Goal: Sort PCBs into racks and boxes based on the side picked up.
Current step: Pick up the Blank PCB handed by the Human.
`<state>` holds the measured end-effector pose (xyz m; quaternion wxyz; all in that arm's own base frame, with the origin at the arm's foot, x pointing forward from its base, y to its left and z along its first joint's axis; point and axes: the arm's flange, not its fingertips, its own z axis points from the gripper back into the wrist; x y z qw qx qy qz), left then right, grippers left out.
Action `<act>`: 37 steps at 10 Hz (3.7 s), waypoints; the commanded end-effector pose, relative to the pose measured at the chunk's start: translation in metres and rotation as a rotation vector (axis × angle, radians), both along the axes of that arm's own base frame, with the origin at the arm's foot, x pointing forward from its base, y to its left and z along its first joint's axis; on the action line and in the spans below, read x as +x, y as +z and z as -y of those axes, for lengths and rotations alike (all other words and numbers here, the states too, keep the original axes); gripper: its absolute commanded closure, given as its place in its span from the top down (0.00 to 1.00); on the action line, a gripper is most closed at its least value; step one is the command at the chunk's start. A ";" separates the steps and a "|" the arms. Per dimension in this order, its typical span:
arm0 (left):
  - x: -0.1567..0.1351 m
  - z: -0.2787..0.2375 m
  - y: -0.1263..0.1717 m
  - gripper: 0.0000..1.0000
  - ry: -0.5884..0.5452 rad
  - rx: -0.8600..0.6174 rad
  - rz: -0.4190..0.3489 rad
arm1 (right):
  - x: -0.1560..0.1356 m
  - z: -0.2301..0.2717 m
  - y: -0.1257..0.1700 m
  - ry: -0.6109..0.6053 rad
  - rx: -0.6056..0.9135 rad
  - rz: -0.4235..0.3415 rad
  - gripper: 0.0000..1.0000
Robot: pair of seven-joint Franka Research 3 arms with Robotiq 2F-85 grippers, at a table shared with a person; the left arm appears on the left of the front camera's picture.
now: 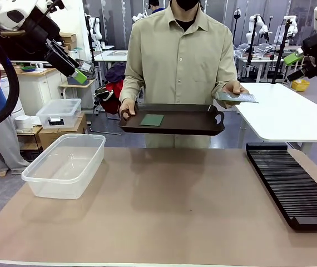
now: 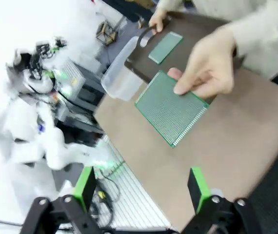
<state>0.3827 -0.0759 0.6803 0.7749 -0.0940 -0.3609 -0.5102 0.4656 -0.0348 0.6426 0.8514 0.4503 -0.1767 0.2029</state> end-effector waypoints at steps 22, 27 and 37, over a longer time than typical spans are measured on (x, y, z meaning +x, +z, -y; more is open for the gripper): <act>0.000 0.000 -0.001 1.00 0.006 0.008 -0.001 | 0.089 -0.018 -0.144 -0.024 0.466 -0.615 1.00; 0.000 0.000 -0.001 1.00 0.006 0.008 -0.001 | 0.101 -0.023 -0.155 0.055 0.485 -0.557 0.00; 0.000 0.000 -0.001 1.00 0.006 0.008 -0.001 | 0.102 -0.015 -0.153 0.109 0.529 -0.564 0.00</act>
